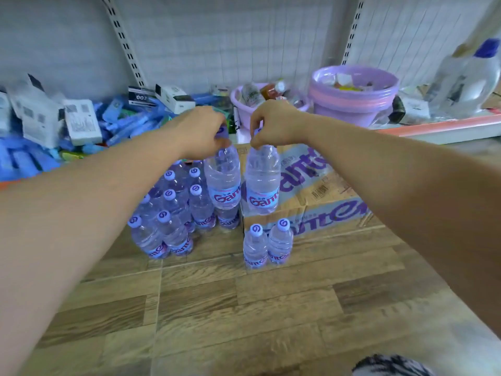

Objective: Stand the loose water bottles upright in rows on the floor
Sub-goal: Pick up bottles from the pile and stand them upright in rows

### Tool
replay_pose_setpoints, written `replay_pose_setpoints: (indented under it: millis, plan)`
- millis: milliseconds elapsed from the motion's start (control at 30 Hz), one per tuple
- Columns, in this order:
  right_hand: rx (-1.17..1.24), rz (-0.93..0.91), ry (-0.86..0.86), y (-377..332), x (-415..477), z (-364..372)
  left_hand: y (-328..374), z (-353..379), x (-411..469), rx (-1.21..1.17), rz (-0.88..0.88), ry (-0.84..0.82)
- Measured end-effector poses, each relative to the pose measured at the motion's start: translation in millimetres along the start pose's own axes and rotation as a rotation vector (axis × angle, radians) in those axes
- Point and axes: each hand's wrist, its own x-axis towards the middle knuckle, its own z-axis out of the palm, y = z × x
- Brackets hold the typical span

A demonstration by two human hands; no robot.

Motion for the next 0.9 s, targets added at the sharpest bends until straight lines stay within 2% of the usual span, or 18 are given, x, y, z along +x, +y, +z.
replay_pose_setpoints:
  millis: [200,433,700,900]
  plan:
    - [-0.006,0.084,-0.013,63,-41,-35,79,-18,26,0.016,0.073,-0.016]
    - [-0.068,0.156,-0.039,123,-81,-42,157,6,48,-0.026,0.154,-0.024]
    - [-0.013,0.22,-0.119,183,-105,1,208,64,62,0.005,0.181,-0.129]
    - [0.018,0.204,-0.16,206,-105,45,215,105,71,-0.016,0.168,-0.185]
